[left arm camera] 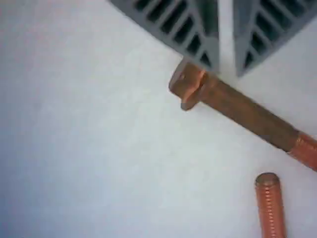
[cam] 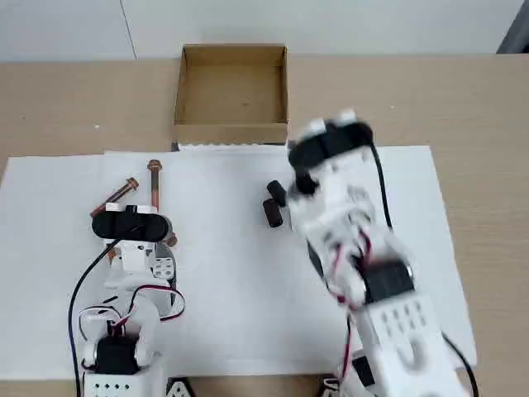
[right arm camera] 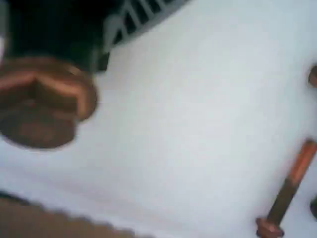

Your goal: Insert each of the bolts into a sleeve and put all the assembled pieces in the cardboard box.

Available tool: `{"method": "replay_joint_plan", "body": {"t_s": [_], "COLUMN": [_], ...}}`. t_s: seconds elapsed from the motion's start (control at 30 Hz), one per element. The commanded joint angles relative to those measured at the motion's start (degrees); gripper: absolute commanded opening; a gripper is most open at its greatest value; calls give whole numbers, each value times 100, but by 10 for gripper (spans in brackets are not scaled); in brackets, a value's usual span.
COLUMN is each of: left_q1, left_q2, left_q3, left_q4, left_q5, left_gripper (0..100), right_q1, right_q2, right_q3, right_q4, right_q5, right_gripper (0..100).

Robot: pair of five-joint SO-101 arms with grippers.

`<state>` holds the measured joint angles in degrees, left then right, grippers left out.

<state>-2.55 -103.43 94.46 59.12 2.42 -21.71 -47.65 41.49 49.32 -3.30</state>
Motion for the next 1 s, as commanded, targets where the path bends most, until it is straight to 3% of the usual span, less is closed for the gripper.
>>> {"method": "replay_joint_plan", "body": {"t_s": [0.0, 0.43, 0.97], "left_q1": [-62, -62, -62], "left_q2": [-70, -70, -70], "left_q3": [-22, -31, -31], "left_q4": [-132, -123, -123], "left_q5": [0, 9, 18], "left_gripper": [6, 6, 6], "right_q1": [48, 233, 224], "right_q2": [1332, 4857, 7767], "right_q3": [-1178, -3701, -5829], "right_q4": [-532, -2334, -3820], "right_q5": [343, 1829, 2734], "right_gripper": [3, 3, 21]}}
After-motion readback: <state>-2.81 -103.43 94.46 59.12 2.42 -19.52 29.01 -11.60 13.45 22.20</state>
